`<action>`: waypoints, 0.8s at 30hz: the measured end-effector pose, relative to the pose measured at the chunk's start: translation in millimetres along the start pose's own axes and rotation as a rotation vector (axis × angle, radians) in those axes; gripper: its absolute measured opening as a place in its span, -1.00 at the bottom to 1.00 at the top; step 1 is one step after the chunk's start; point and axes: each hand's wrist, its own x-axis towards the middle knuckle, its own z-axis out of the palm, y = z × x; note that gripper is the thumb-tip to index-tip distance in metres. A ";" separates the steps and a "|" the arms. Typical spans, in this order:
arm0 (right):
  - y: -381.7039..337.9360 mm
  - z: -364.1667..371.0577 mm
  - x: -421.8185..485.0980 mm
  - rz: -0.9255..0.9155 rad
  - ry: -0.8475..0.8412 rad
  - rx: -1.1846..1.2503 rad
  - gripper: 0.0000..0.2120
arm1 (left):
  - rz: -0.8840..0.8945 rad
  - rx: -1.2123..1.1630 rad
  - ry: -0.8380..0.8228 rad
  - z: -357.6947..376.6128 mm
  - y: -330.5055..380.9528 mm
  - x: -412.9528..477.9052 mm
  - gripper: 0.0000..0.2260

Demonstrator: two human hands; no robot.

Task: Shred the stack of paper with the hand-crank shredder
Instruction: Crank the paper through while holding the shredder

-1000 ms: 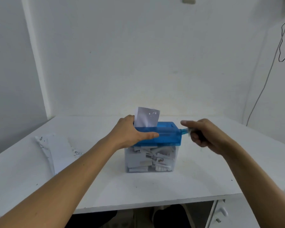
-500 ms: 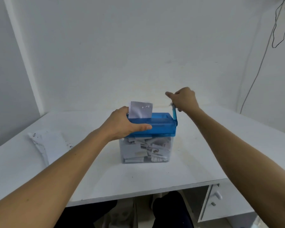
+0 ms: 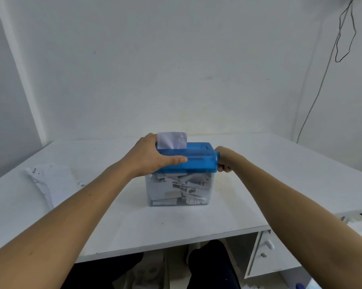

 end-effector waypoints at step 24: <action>58.3 37.4 -119.9 -0.458 0.198 -0.343 -0.72 | -0.057 0.103 -0.083 -0.8 2.8 5.9 -0.16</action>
